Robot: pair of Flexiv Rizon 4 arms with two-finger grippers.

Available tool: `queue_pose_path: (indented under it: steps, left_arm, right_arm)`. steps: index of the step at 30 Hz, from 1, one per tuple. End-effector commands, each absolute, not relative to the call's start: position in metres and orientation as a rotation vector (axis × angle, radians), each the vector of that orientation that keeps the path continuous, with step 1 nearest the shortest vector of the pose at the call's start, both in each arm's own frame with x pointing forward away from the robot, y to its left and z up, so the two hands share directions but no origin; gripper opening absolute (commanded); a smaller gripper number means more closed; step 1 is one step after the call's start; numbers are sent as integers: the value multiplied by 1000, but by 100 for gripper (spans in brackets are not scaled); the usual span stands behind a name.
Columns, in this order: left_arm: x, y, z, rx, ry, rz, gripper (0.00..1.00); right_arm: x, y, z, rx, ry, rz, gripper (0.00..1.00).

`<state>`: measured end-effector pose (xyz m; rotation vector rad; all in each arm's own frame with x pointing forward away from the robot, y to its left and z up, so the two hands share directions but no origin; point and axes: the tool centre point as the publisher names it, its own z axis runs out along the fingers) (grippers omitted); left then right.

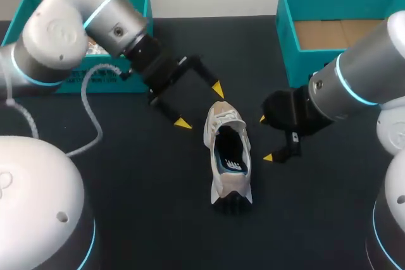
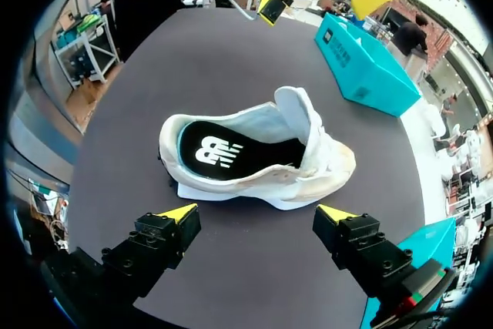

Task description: Take the shoe out of the shoebox, open the shoe tongue, remove and reinsert the insole, then place the shoe into the shoebox

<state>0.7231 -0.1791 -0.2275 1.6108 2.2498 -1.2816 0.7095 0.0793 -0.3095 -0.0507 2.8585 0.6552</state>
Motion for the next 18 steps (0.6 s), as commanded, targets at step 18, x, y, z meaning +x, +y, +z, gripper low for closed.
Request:
queue_pose_path:
  steps: [18]
  left_arm:
    - [727, -182, -226, 1943, 2425, -1086, 100]
  right_arm:
    - [685, -29, -182, -127, 2885, 669, 100]
